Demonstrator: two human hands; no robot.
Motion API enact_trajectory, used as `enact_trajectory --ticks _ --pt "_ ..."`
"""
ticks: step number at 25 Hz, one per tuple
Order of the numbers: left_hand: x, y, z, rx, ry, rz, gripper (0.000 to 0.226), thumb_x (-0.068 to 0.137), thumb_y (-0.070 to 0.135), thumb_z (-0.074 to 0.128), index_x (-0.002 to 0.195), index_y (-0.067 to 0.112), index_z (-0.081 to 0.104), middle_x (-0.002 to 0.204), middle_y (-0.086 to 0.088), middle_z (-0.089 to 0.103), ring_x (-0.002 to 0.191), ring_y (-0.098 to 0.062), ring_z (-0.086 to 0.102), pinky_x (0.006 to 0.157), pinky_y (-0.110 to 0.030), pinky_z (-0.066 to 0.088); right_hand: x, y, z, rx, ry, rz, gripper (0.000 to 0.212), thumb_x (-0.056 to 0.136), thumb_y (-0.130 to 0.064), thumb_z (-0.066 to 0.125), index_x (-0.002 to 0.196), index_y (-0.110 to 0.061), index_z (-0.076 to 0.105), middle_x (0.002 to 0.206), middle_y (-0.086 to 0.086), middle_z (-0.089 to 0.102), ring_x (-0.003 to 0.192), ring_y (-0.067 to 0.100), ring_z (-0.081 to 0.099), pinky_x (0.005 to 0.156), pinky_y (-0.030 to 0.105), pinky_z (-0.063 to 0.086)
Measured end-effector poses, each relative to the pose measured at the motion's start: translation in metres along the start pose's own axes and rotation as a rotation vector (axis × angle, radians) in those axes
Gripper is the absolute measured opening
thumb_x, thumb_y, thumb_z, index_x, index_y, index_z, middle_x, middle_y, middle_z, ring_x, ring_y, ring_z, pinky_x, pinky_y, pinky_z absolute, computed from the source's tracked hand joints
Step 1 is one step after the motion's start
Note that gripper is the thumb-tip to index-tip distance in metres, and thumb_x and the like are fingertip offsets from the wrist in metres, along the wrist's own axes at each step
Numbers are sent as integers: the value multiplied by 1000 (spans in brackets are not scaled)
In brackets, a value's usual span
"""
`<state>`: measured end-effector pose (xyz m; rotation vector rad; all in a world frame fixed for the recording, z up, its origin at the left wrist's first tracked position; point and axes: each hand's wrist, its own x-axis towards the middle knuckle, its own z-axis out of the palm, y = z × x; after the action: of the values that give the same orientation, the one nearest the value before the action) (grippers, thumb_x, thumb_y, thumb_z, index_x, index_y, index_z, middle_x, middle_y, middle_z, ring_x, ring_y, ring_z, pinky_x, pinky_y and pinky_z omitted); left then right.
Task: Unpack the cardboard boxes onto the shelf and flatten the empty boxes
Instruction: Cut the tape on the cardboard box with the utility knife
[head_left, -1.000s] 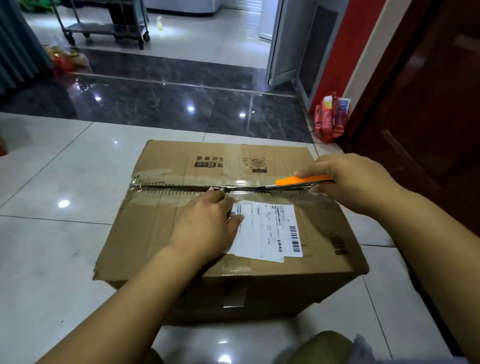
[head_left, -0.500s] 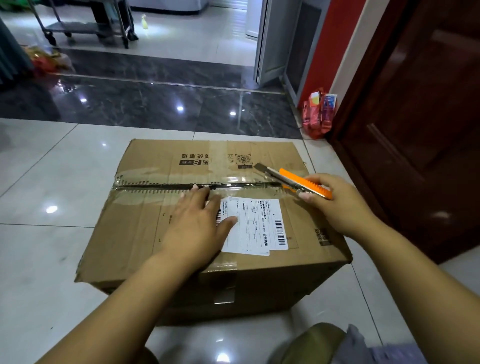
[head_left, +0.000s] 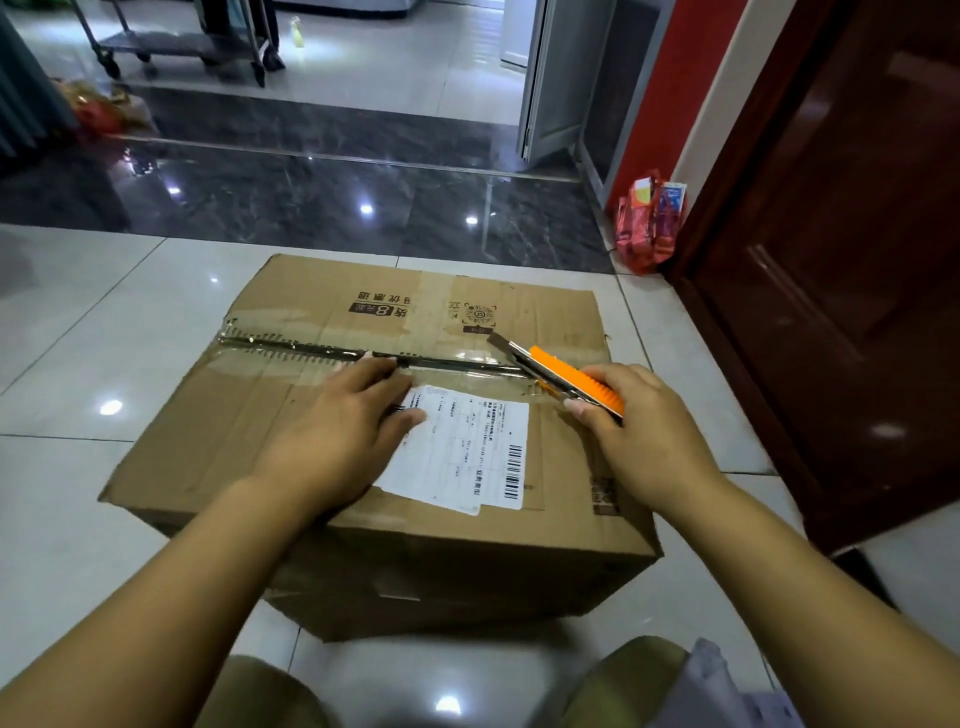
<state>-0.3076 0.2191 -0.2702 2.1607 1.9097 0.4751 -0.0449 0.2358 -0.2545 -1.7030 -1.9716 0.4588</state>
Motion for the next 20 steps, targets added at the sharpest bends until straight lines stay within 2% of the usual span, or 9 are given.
enact_trajectory --ticks 3,5,8,10,13,17,20 --pt "-1 -26 -11 18 14 -14 48 96 43 44 139 24 48 149 5 37 136 -18 34 108 -36 32 -10 -26 16 18 0 -18 43 95 -38 54 136 -28 48 131 -6 50 113 10 49 87 23 40" --pt "-2 -37 -16 54 48 -18 44 96 41 45 137 25 52 146 3 43 133 -22 40 106 -40 37 -14 -40 25 10 -11 -26 44 95 -39 53 137 -27 48 132 -5 49 114 15 50 89 29 45" --pt "-2 -32 -15 97 54 -48 44 97 41 41 140 32 46 146 -3 42 135 -26 36 102 -44 41 -14 -47 29 -4 -30 -24 45 95 -40 52 138 -27 46 132 -4 48 115 15 49 89 30 45" --pt "0 -20 -10 98 17 -116 47 97 47 39 142 34 40 145 -6 36 138 -26 29 106 -45 37 -10 -44 25 26 -43 -23 44 95 -39 54 137 -27 48 131 -5 51 112 10 48 86 25 42" --pt "1 -6 -4 93 9 -159 49 96 51 39 140 31 43 141 -13 34 138 -30 25 114 -47 26 -1 -40 12 65 -87 -23 37 95 -36 56 131 -28 54 121 -5 57 103 10 50 82 27 44" --pt "-4 -8 -3 90 4 -176 50 96 51 38 141 31 41 142 -11 32 138 -29 23 116 -46 22 9 -48 -2 -129 -98 -72 33 93 -41 56 125 -33 57 110 -4 62 96 18 56 80 39 51" --pt "-3 -8 -2 95 8 -165 47 97 50 37 140 30 43 139 -11 34 139 -31 22 115 -47 21 16 -65 -8 -197 -114 -157 32 93 -44 56 123 -35 57 107 -6 64 93 17 57 78 40 51"
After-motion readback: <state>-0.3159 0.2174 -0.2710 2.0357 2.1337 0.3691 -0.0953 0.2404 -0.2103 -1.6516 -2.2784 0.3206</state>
